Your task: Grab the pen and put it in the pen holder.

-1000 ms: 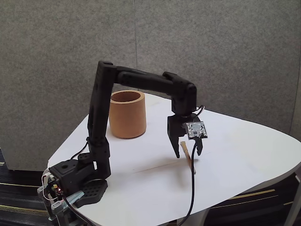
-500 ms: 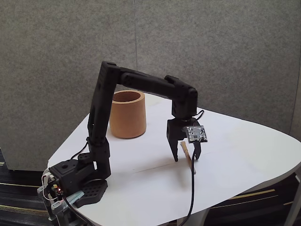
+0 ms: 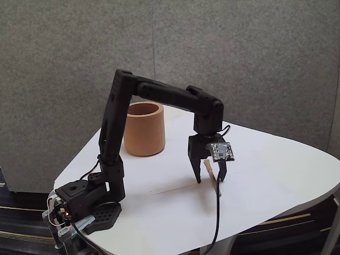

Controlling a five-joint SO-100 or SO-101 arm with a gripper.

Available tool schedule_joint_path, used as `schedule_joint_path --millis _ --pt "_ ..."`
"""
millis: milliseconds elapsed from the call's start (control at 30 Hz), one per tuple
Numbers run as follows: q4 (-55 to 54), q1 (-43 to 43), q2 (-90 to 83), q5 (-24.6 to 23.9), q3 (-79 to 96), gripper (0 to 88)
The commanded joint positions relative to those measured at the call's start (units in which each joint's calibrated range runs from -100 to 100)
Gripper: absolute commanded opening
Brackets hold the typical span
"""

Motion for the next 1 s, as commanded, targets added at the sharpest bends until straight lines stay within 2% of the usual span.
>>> schedule_joint_path --millis 0,667,767,867,967 --pt "-0.8 0.4 1.8 0.1 -2.5 28.5" --pt "-1.0 1.0 2.3 0.1 -2.6 28.0" --pt "-1.0 1.0 2.3 0.1 -2.6 18.4" --pt "-1.1 1.0 2.3 0.1 -2.6 1.1" --pt "-1.1 1.0 2.3 0.1 -2.6 0.7"
